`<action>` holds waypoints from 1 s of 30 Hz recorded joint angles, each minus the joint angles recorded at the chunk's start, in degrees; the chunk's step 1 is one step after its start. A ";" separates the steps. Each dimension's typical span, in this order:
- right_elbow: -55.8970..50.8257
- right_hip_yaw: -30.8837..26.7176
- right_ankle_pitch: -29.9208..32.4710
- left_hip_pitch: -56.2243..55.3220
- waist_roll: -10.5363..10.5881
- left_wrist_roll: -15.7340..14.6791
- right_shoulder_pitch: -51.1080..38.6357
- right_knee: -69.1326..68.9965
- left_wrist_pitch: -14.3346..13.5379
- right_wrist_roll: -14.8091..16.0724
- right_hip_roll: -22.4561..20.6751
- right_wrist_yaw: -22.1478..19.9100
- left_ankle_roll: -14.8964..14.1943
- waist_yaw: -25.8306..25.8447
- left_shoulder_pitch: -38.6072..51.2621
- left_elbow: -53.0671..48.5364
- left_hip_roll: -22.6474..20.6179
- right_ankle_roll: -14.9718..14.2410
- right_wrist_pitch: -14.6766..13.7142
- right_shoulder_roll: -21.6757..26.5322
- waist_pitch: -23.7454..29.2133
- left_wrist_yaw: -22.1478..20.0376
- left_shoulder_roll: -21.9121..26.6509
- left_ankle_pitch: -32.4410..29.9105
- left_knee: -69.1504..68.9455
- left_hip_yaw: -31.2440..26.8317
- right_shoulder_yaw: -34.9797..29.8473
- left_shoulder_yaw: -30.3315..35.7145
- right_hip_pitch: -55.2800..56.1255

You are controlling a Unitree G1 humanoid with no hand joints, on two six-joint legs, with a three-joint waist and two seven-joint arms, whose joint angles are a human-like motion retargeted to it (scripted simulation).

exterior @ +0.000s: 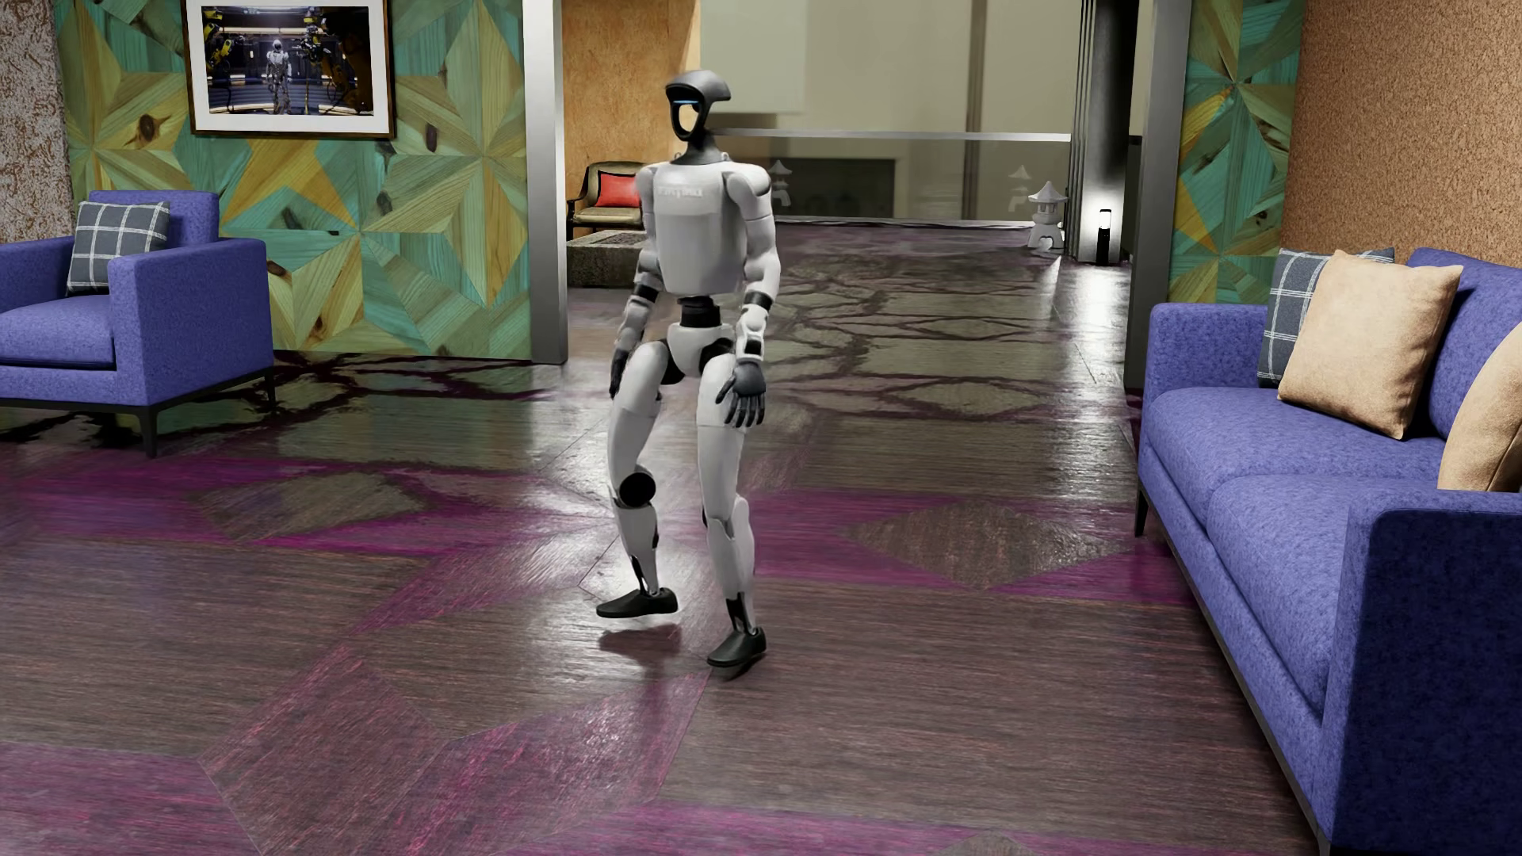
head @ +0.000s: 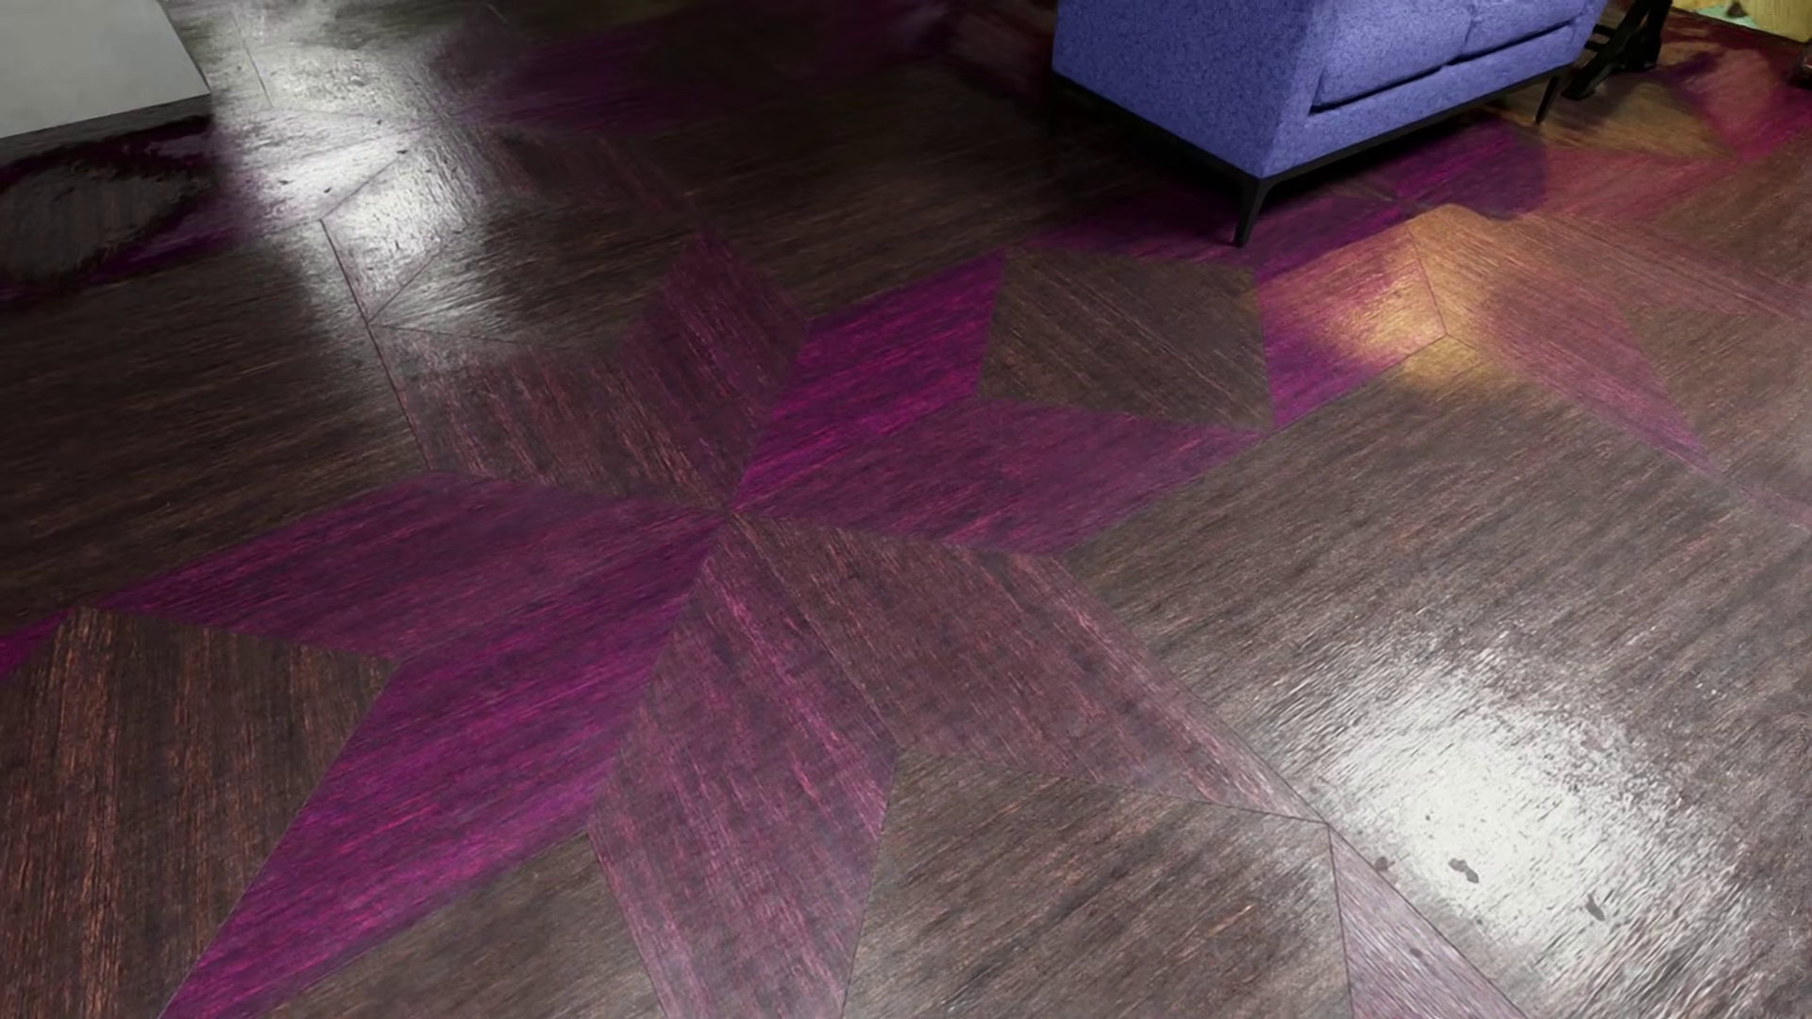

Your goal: Turn around

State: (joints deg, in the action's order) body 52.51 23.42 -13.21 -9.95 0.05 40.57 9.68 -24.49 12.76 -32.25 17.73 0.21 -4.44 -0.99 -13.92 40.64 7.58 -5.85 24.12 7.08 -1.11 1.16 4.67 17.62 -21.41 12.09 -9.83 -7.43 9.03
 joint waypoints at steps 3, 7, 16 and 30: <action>-1.35 -1.33 0.49 0.92 -0.64 -0.83 -6.61 1.11 2.64 -4.89 -1.05 -0.64 0.07 -0.94 -3.34 3.79 0.92 -0.05 -1.69 3.39 -0.23 -0.04 -2.01 0.79 -0.57 1.47 -6.16 -2.20 -0.56; -4.86 -3.02 0.81 0.99 -1.02 0.72 -13.71 1.61 3.52 -5.06 -2.07 -1.84 0.16 -1.75 -6.06 7.05 1.85 0.13 -4.33 4.92 -0.23 2.08 -2.75 1.17 -0.83 3.13 -10.86 -2.78 0.16; -6.62 -2.40 0.94 -1.81 -1.47 1.33 -12.07 1.75 -0.26 -0.45 -1.10 -2.09 0.39 -2.25 -1.61 0.39 0.66 0.13 -4.67 0.29 0.41 -0.36 -1.79 -0.09 0.44 2.55 -13.22 -3.22 2.71; -0.34 -7.02 2.93 -4.83 -1.59 0.16 -5.78 1.46 -2.43 1.03 2.87 0.29 3.29 -0.76 0.15 -1.64 -3.47 -2.66 -0.38 7.23 1.74 -2.05 -2.55 0.77 0.56 6.41 -10.92 -1.56 8.73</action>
State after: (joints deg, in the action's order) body 52.17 16.40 -10.29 -14.78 -1.54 40.73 3.90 -23.03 10.33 -31.22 20.60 0.51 -1.15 -1.75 -13.77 39.00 4.11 -8.52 23.74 14.31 0.63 -0.89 2.12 18.38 -20.85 18.50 -20.75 -9.00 17.75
